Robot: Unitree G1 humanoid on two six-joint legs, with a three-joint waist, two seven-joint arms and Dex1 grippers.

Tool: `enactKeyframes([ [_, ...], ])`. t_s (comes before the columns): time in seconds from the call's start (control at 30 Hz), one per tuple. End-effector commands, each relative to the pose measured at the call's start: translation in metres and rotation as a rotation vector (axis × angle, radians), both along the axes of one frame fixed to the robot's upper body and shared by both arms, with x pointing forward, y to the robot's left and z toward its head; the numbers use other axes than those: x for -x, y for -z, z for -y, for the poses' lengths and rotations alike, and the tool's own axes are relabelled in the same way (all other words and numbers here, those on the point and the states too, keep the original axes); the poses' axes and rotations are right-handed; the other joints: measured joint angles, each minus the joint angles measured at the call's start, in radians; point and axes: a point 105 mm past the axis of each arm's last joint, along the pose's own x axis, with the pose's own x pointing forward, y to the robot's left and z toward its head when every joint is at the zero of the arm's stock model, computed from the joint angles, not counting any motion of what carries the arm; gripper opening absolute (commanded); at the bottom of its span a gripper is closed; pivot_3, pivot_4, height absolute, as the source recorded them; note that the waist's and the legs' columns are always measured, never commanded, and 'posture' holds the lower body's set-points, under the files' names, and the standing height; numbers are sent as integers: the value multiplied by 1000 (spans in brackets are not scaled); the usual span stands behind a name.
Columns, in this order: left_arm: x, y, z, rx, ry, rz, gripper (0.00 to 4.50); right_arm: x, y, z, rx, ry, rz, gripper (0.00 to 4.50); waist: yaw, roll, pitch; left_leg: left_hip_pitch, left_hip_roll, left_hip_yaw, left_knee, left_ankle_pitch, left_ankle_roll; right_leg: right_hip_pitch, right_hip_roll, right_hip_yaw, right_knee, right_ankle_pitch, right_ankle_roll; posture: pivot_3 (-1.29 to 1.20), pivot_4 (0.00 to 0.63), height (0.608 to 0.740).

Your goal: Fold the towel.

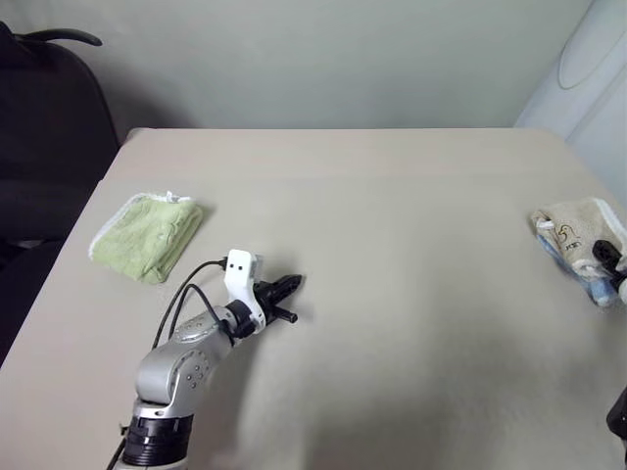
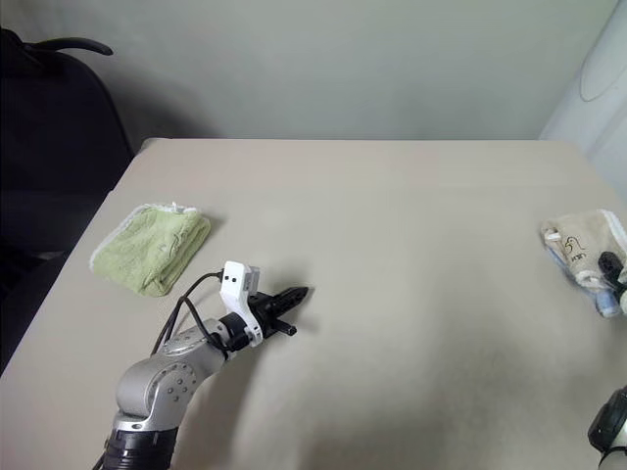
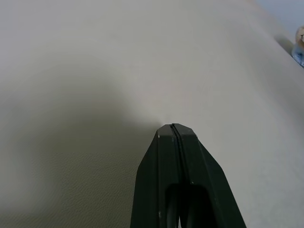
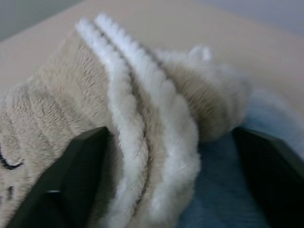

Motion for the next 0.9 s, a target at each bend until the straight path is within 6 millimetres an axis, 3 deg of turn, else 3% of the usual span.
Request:
enactKeyframes([
  [0.03, -2, -14, 4, 13, 20, 58, 0, 15, -35, 9, 81, 26, 122, 4427, 0, 0, 0, 0, 0, 0, 0, 0, 0, 0, 0, 0, 0, 0, 0, 0, 150, 740],
  [0.23, -19, -14, 7, -17, 11, 79, 0, 42, -46, 13, 212, 112, 121, 4427, 0, 0, 0, 0, 0, 1, 1, -2, 3, 1, 0, 0, -1, 0, 0, 0, 150, 740],
  [0.3, -32, -11, 2, -40, -54, 89, 0, 39, -54, -1, 270, 64, 152, 4427, -1, 1, 0, 0, 0, 1, 2, -2, 4, 1, 0, 0, -1, 0, 0, 0, 150, 740],
  [0.33, -39, -10, -1, -56, -93, 97, 0, 34, -60, -16, 325, 4, 171, 4427, -2, 1, 0, 0, 0, 1, 2, -2, 4, 1, 0, 0, -1, 0, 0, 0, 150, 740],
  [0.47, -57, -9, -10, -194, -216, 197, 0, 6, -77, -115, 462, -381, 283, 4427, -18, 2, 0, 0, 0, 2, 4, -3, 5, 0, 1, 0, 0, 0, 1, 0, 150, 740],
  [0.6, -57, -9, 0, -211, -228, 268, 0, -9, -57, -197, 416, -700, 296, 4427, -22, 1, 0, 0, 0, 2, 8, -2, 4, 1, 2, -1, -1, 1, 2, 0, 150, 740],
  [0.67, -57, -8, 1, -200, -243, 273, 0, -15, -43, -223, 380, -782, 280, 4427, -16, 1, 0, 0, 0, 0, 9, -1, 2, 2, 2, 0, -2, 1, 2, 0, 150, 740],
  [0.77, -54, -5, 4, -209, -256, 282, 0, -30, -8, -261, 371, -886, 206, 4427, -15, 1, 0, -1, 0, -1, 10, -1, 2, 2, 1, 0, -2, 1, 3, 0, 150, 740],
  [0.9, -52, -4, -11, -217, -307, 278, 0, -39, 7, -286, 353, -955, 205, 4427, -14, 1, 0, -2, -1, -2, 10, -1, 2, 2, 0, -1, -2, 1, 3, 0, 150, 740],
])
